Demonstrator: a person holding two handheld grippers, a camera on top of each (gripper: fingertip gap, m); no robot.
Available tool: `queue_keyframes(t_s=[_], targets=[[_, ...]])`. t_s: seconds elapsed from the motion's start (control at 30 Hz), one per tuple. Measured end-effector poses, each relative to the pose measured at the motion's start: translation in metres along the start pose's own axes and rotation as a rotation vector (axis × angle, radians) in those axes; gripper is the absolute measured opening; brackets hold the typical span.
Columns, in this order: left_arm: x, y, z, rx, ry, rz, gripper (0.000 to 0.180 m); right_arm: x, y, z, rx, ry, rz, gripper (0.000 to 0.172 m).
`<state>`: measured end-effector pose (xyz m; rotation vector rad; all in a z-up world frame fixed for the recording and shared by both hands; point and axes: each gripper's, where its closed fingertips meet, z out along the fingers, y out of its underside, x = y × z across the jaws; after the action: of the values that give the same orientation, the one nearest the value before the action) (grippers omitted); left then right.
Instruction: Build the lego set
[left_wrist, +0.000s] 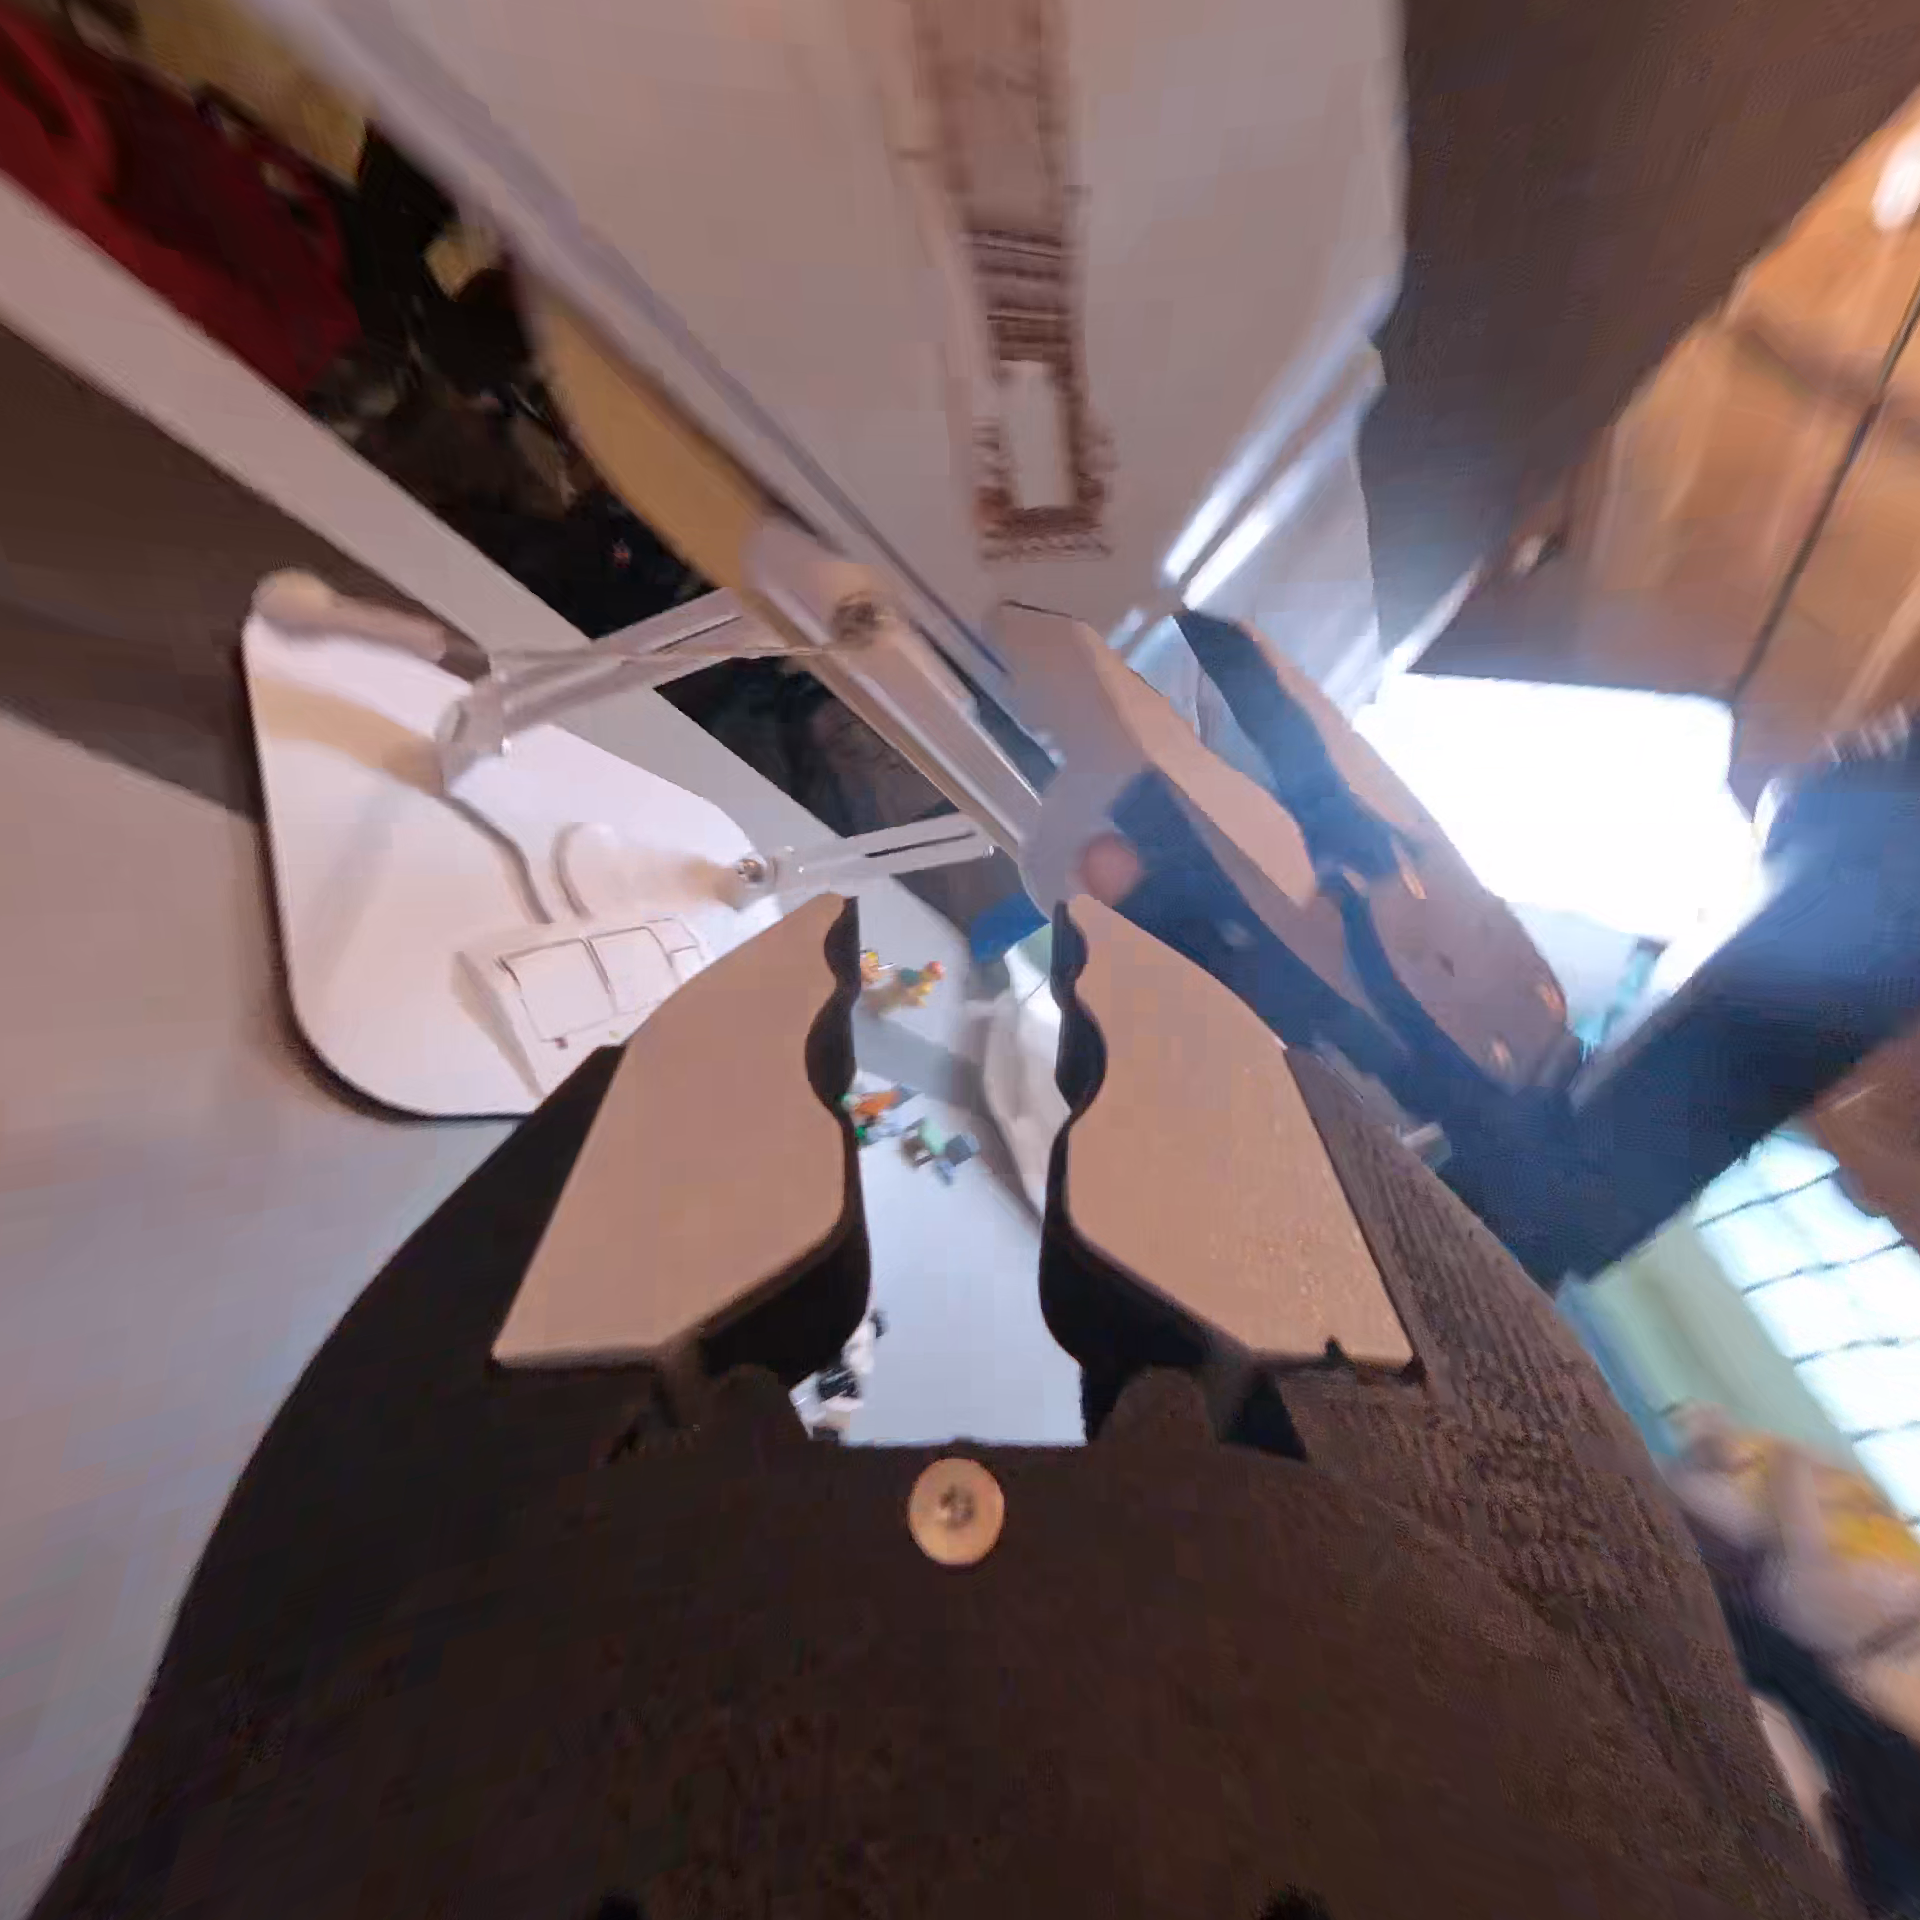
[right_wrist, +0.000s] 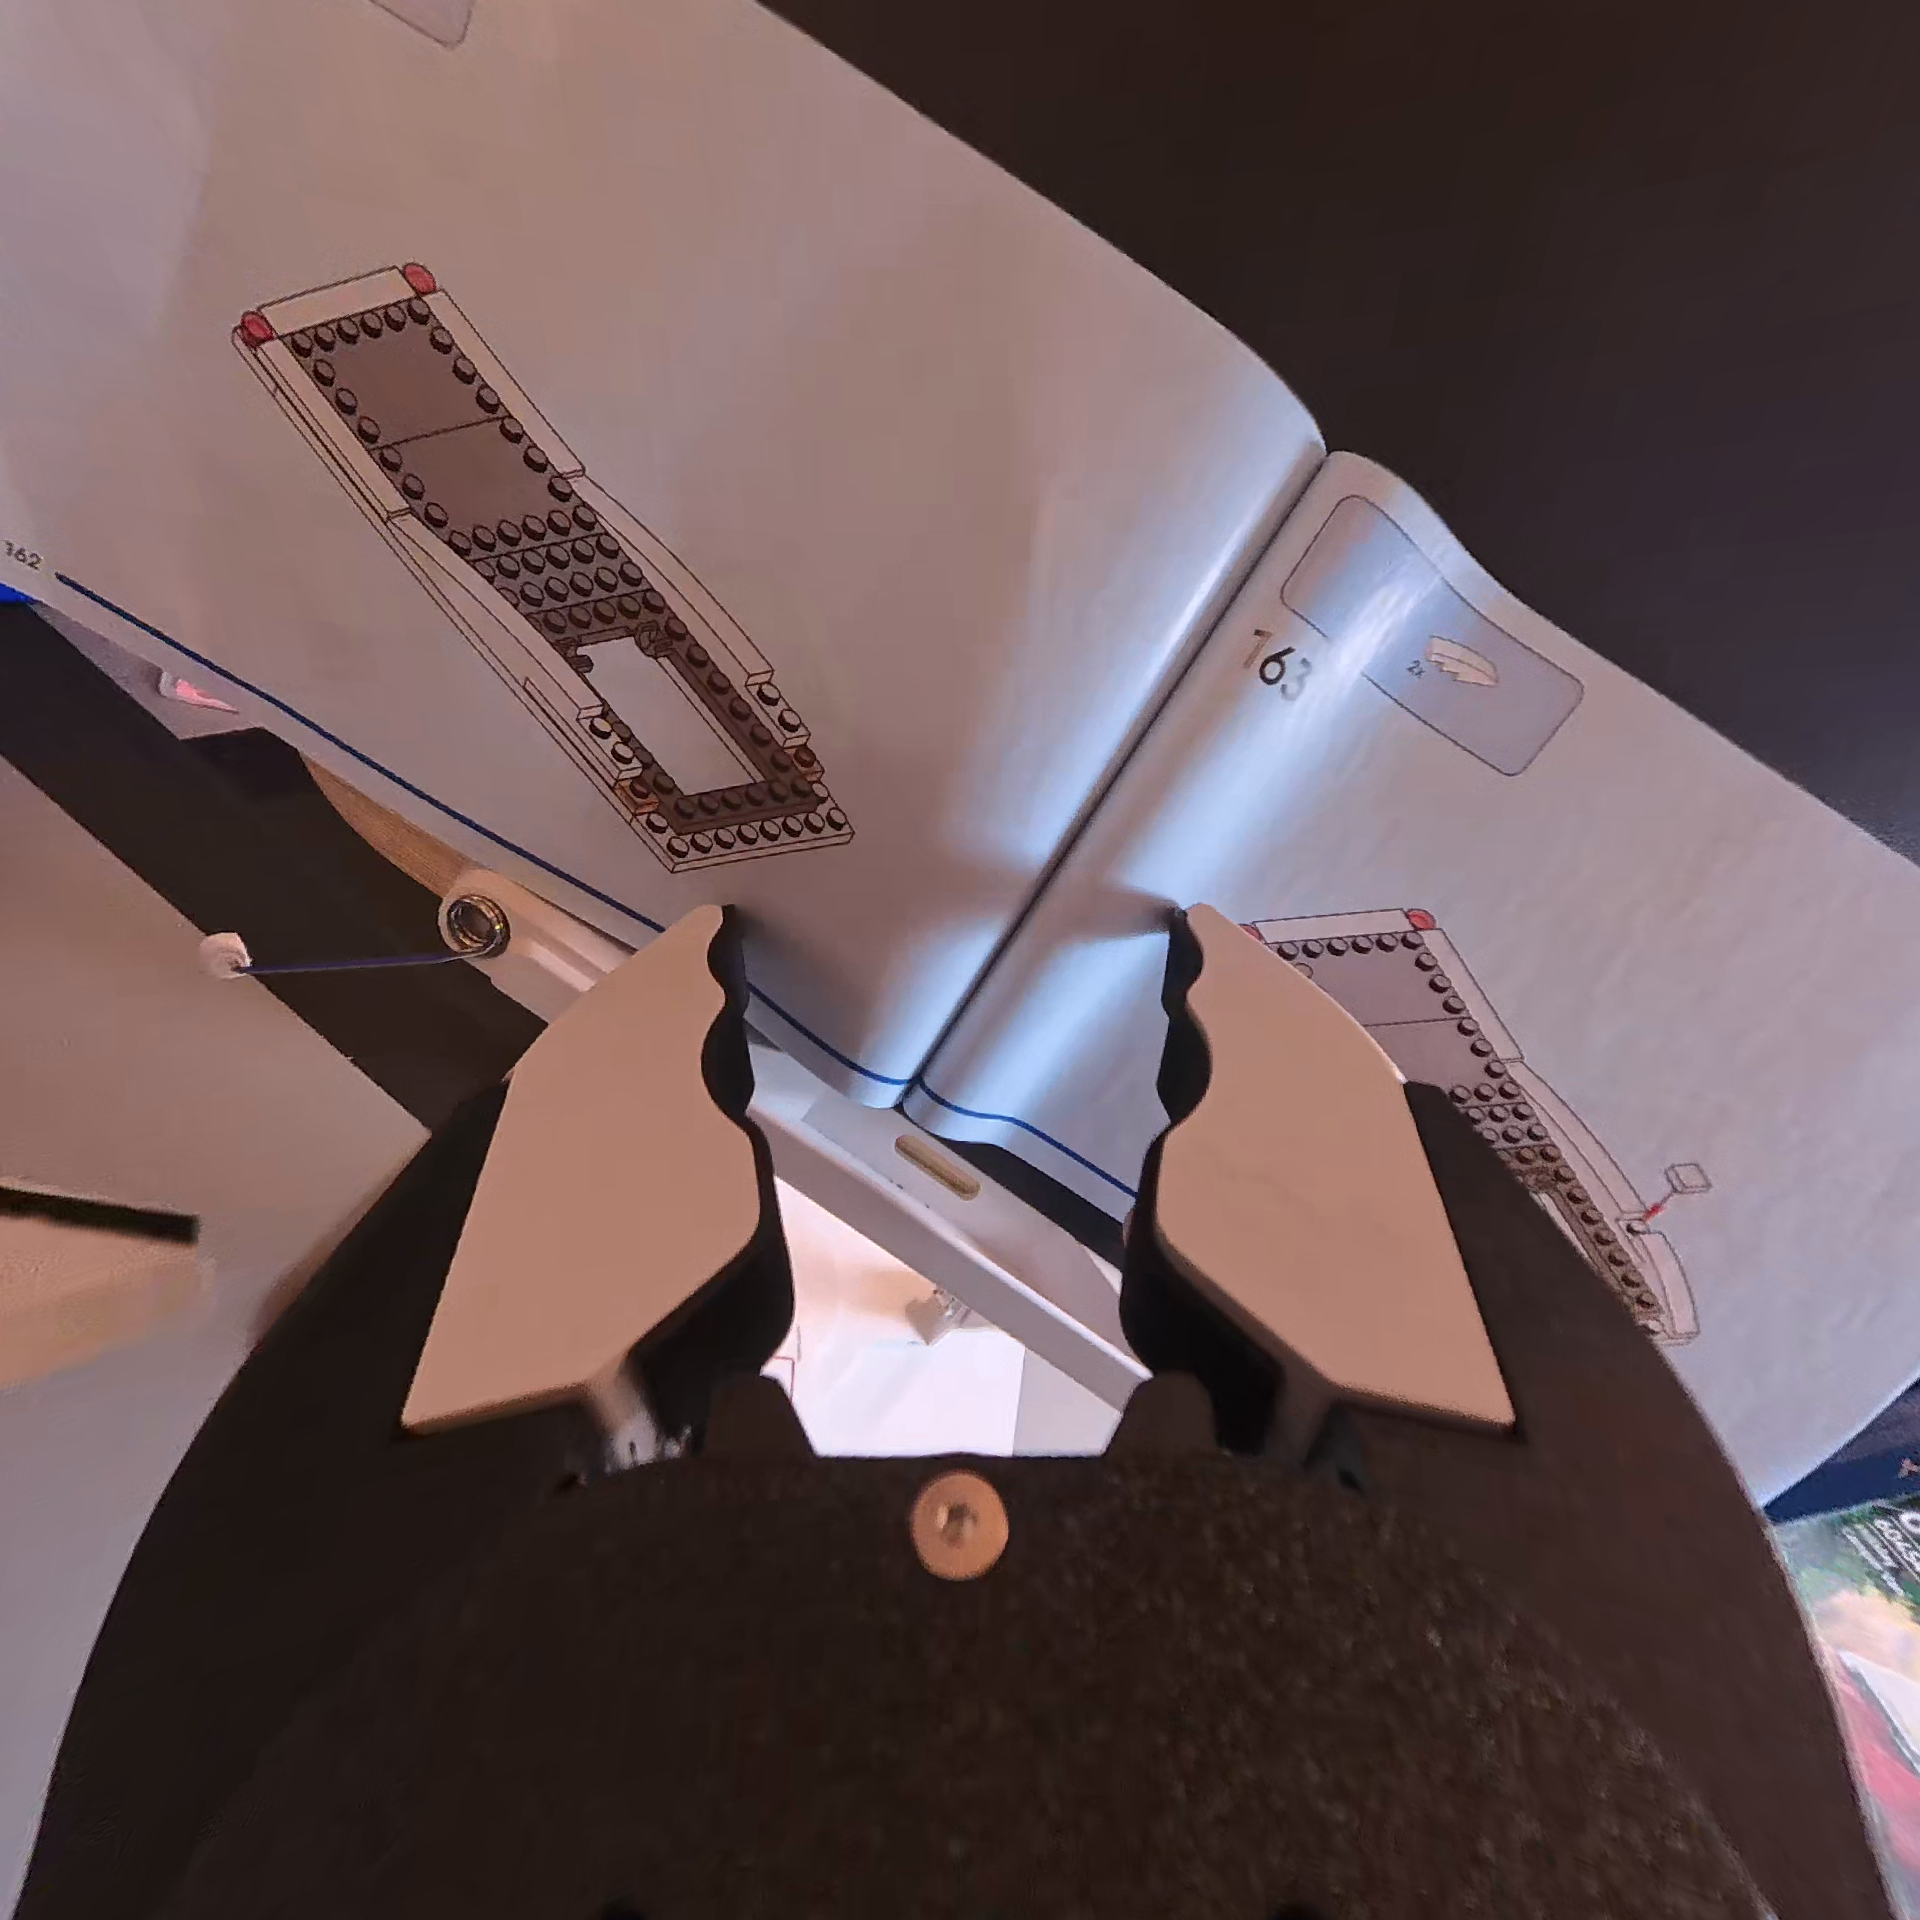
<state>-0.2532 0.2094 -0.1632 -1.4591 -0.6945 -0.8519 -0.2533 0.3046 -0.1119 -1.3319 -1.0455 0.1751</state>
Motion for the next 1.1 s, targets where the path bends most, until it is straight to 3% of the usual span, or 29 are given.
queue_keyframes(t_s=[0.17,0.23,0.27,0.3,0.37,0.43,0.53,0.63,0.73,0.8,0.9,1.0,1.1], targets=[[-0.03,-0.028,0.018,0.235,0.107,-0.373,0.051,0.001,0.002,0.0,-0.016,-0.007,0.025,0.077],[-0.044,-0.045,0.02,0.327,0.111,-0.421,0.049,0.0,0.002,0.0,-0.018,-0.009,0.035,0.077],[-0.052,-0.055,0.02,0.378,0.114,-0.44,0.036,0.0,0.003,0.0,-0.02,-0.009,0.041,0.077],[-0.053,-0.063,0.019,0.415,0.169,-0.454,0.007,0.0,0.003,0.0,-0.021,-0.01,0.048,0.077],[-0.045,-0.068,0.015,0.44,0.231,-0.41,0.002,0.0,0.005,0.0,-0.027,-0.013,0.061,0.077],[-0.036,-0.066,0.007,0.489,0.154,-0.289,0.001,0.0,0.006,0.0,-0.034,-0.004,0.065,0.076],[-0.019,-0.065,0.006,0.448,0.087,-0.135,0.001,-0.001,0.007,0.0,-0.036,-0.009,0.088,0.077],[0.005,-0.068,0.015,0.37,-0.008,0.225,0.002,-0.001,0.008,-0.001,-0.023,-0.022,0.099,0.078],[0.025,-0.059,0.035,0.211,-0.083,0.618,0.002,-0.003,0.007,-0.001,0.001,-0.044,0.092,0.078],[0.042,-0.033,0.056,0.013,-0.021,0.856,0.002,-0.003,0.007,-0.002,0.025,-0.057,0.072,0.077],[0.063,-0.02,0.066,-0.124,0.024,1.17,0.0,0.0,0.007,-0.002,0.074,-0.097,0.062,0.073],[0.053,-0.009,0.075,-0.327,-0.004,1.212,0.0,0.0,0.009,-0.003,0.108,-0.114,0.015,0.073],[0.073,-0.043,0.065,-0.073,-0.052,1.258,0.0,0.001,0.01,-0.008,0.135,-0.149,0.01,0.071]])
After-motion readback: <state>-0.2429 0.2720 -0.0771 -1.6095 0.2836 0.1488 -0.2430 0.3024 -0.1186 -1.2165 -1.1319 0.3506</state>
